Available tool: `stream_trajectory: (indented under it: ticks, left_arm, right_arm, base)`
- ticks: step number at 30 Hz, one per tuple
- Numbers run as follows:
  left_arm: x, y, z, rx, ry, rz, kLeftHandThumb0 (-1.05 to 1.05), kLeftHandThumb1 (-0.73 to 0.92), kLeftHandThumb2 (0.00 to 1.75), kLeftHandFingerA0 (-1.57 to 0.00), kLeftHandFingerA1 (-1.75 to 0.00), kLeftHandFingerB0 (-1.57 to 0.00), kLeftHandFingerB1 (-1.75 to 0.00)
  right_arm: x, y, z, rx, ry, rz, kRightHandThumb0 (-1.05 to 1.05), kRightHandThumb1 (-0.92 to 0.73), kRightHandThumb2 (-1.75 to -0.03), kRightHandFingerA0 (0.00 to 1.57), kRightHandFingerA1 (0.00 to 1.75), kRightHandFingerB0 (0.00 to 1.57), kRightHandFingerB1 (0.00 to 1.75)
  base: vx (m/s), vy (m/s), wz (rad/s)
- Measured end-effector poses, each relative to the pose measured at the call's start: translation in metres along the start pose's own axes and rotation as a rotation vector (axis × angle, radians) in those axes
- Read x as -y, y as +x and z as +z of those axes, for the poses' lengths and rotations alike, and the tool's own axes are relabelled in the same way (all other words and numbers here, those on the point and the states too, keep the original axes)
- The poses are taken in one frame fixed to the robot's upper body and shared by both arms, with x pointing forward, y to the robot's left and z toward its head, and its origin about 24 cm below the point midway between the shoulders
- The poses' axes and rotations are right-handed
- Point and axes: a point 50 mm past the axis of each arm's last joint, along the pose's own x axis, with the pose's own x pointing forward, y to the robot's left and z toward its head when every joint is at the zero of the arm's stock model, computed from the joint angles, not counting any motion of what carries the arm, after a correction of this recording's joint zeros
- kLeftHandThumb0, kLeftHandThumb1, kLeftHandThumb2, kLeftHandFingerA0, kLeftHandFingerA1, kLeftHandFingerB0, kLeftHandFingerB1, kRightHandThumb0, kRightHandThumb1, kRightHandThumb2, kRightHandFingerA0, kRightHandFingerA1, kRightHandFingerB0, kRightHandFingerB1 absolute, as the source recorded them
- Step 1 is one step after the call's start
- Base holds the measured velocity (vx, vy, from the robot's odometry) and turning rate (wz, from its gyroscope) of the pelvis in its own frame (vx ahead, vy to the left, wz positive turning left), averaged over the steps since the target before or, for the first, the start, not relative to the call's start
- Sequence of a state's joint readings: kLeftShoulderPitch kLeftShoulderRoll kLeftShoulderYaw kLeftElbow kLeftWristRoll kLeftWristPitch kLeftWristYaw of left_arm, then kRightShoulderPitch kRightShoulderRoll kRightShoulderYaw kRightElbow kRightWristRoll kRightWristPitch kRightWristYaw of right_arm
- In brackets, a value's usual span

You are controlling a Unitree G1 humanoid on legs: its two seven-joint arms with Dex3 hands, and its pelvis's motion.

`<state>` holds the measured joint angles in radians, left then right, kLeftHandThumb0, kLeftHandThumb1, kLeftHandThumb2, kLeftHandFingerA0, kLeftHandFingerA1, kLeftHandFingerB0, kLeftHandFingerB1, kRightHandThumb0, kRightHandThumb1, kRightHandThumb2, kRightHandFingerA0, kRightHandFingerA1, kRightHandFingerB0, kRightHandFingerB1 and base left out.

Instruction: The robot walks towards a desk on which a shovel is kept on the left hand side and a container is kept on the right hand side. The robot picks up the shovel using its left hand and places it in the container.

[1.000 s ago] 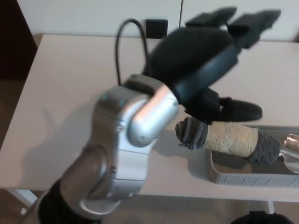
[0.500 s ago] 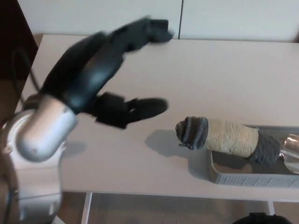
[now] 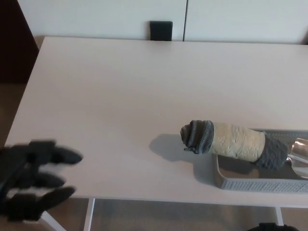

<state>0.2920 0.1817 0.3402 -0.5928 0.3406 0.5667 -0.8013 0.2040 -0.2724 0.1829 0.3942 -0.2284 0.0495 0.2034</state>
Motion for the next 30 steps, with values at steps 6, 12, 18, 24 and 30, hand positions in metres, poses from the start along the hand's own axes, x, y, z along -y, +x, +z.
stream_trajectory:
  ticks: [6,12,18,24,30]
  left_arm:
    - [-0.003,-0.030,-0.046,-0.160,-0.122,-0.047,-1.02,0.52,0.57,-0.69,-0.48,-0.63,-0.40]
    - [0.000,-0.054,-0.084,-0.279,-0.234,-0.149,-0.96,0.58,0.59,-0.74,-0.49,-0.64,-0.40]
    - [0.008,-0.055,-0.110,-0.348,-0.291,-0.243,-0.93,0.50,0.56,-0.31,-0.82,-0.30,-0.71]
    - [0.017,-0.034,-0.131,-0.384,-0.351,-0.272,-0.59,0.24,0.94,-0.16,-0.69,-0.05,-0.61]
    - [0.026,-0.006,-0.150,-0.424,-0.440,-0.263,-0.90,0.49,0.99,-0.25,-0.73,-0.31,-0.72]
  right_arm:
    - [0.000,0.000,-0.004,-0.017,0.006,0.001,-0.23,-0.39,-0.59,0.66,0.59,0.57,0.56]
    - [0.000,-0.003,-0.015,-0.051,0.026,-0.006,-0.27,-0.37,-0.62,0.67,0.64,0.56,0.58]
    - [0.004,-0.007,-0.021,-0.065,0.059,-0.032,-0.55,-0.50,-0.54,0.54,0.56,0.40,0.47]
    - [0.007,-0.011,-0.025,-0.066,0.095,-0.053,-0.59,-0.56,-0.56,0.39,0.53,0.29,0.43]
    - [0.005,-0.014,-0.031,-0.076,0.126,-0.059,-0.55,-0.56,-0.56,0.44,0.55,0.33,0.47]
  base:
    - [0.00,0.000,0.00]
    - [0.00,0.000,0.00]
    - [0.00,0.000,0.00]
    - [0.00,0.000,0.00]
    - [0.00,0.000,0.00]
